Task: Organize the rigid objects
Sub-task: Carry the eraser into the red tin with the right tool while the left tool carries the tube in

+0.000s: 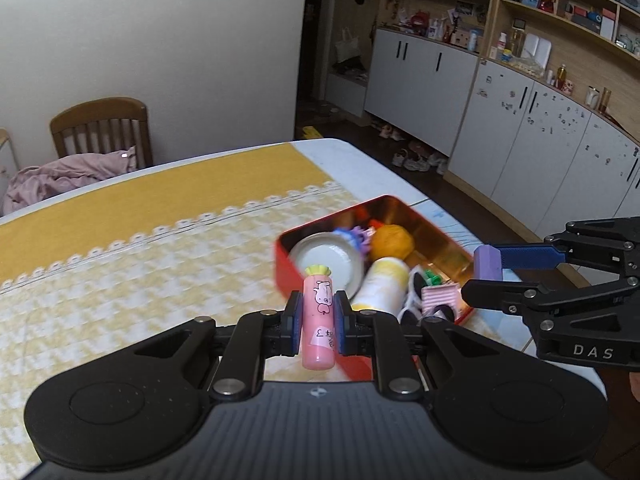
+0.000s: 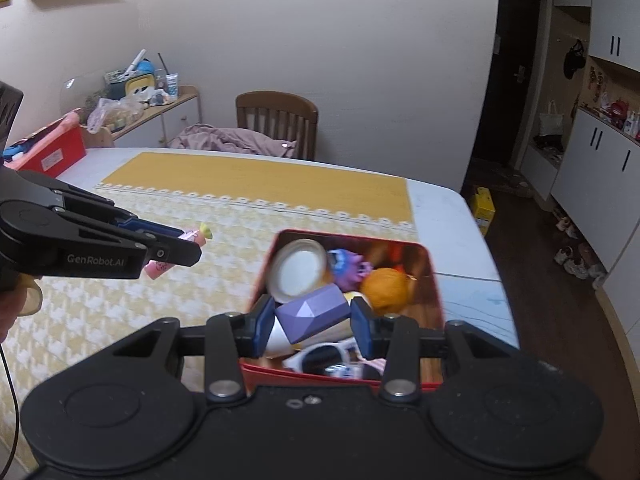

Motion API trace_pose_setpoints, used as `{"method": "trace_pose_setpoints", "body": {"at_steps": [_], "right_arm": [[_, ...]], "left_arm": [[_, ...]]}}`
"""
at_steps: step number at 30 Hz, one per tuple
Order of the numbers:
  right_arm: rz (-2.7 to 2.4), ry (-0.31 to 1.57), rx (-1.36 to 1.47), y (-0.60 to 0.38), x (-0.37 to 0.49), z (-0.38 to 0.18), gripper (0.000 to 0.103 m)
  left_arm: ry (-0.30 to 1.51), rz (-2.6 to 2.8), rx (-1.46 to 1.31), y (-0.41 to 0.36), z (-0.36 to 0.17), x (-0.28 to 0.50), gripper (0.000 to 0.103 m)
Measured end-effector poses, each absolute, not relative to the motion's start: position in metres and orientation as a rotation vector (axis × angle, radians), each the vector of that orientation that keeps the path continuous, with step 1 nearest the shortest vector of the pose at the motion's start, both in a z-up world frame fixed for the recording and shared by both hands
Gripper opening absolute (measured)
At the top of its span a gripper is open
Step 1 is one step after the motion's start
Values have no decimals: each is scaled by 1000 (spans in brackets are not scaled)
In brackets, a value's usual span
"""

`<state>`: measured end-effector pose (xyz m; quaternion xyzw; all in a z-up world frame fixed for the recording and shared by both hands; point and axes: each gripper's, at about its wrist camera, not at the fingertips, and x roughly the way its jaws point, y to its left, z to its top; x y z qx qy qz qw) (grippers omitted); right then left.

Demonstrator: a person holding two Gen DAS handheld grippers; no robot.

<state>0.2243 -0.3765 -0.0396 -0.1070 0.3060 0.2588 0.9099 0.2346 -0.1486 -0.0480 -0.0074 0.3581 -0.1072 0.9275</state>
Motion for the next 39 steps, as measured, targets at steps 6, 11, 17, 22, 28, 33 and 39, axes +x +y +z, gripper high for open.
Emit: {"method": "trace_pose_setpoints", "body": {"at_steps": [6, 11, 17, 22, 28, 33, 39], "right_arm": [[514, 643, -221, -406, 241, -45, 40], [508, 658, -215, -426, 254, -52, 40], [519, 684, -231, -438, 270, -65, 40], [548, 708, -253, -438, 284, -77, 40], [596, 722, -291, -427, 299, -85, 40], [637, 747, -310, -418, 309, -94, 40], [651, 770, -335, -411, 319, -105, 40]], "left_arm": [[748, -234, -10, -179, -52, 256, 16], [763, -239, 8, -200, -57, 273, 16], [802, -248, 44, -224, -71, 296, 16], [822, -228, 97, -237, -83, 314, 16], [848, -209, 91, -243, -91, 338, 16], [872, -203, 110, -250, -99, 351, 16], [902, -205, 116, -252, -106, 359, 16]]}}
